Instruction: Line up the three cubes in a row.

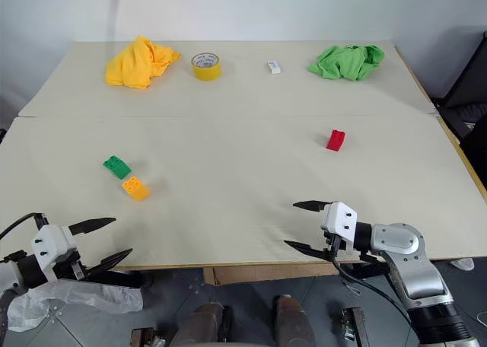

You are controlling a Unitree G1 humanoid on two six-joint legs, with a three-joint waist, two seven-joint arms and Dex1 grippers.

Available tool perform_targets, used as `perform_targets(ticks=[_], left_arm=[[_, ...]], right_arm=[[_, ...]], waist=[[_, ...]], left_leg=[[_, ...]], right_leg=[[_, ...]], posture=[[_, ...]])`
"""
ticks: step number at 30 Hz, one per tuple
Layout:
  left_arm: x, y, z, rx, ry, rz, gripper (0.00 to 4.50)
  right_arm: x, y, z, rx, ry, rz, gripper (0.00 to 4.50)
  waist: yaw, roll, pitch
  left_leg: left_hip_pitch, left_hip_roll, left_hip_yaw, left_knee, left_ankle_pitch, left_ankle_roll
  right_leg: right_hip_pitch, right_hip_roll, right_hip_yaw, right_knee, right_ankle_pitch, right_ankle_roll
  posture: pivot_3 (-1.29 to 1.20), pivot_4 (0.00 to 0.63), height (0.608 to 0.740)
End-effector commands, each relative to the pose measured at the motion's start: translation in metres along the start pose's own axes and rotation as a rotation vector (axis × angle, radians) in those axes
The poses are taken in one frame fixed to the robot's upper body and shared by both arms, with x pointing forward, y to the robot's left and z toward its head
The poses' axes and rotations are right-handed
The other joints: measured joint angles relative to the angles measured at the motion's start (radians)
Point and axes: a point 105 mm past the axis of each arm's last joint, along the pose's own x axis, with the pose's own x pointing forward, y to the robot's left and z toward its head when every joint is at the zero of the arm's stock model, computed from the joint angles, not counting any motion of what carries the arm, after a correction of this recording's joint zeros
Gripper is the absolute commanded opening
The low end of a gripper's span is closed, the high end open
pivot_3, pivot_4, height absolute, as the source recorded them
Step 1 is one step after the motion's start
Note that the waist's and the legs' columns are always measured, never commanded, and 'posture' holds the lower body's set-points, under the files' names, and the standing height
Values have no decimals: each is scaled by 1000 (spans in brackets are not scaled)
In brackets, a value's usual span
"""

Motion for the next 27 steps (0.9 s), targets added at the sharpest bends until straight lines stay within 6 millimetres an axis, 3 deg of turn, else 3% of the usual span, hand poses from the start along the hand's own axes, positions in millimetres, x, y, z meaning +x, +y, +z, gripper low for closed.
perform_targets(ticks=[1,3,8,11,12,14,16,18,21,27], left_arm=[[1,-2,6,41,-15,-8,4195],[4,-7,11,-1,-43,-25,4195],[24,-26,54,-28,-198,-110,4354],[47,-29,92,-26,-322,-120,4354],[55,-29,103,-14,-356,-123,4354],[64,-28,114,-12,-386,-124,4354],[71,-30,117,-9,-375,-145,4354],[78,-36,117,-12,-355,-185,4354],[82,-34,118,-36,-366,-168,4354],[88,-27,121,1,-372,-141,4354]], right_arm=[[-3,-4,8,-36,-33,-21,4500],[-4,-6,9,-36,-38,-46,4500],[-25,-27,12,2,-47,-277,4500],[-62,-54,7,8,-29,-569,4500],[-85,-66,1,35,-32,-729,4500],[-119,-77,-16,96,-13,-950,4500],[-137,-75,-34,136,44,-1052,4500],[-135,-70,-42,148,84,-1026,4500],[-124,-77,-35,161,46,-1013,4500],[-86,-122,-1,268,-13,-1024,4500]], waist=[[0,0,0],[0,0,0],[3,0,0],[10,0,0],[12,0,0],[9,0,-1],[4,2,-2],[-1,4,-3],[-20,4,-2],[-27,5,-2]], left_leg=[[0,0,0,0,0,0],[0,0,0,0,0,0],[-1,0,-1,1,0,0],[-1,0,-2,4,0,-1],[-1,0,-3,5,0,-1],[-1,-1,-3,5,1,-2],[-1,-1,-2,5,2,-4],[-1,-1,-2,4,2,-5],[0,1,2,4,2,-4],[6,1,6,5,1,0]], right_leg=[[0,0,0,0,0,0],[0,0,0,0,0,0],[0,0,0,0,0,0],[2,0,-1,1,0,0],[2,0,-1,1,0,1],[3,0,-1,1,1,2],[3,1,0,3,1,2],[2,1,0,6,1,2],[1,3,3,7,1,2],[2,3,7,10,1,2]], posture=[[0,150,740],[0,150,740],[0,150,740],[0,150,740],[0,150,740],[0,150,740],[0,150,740],[0,150,740],[0,150,740],[0,150,740]])
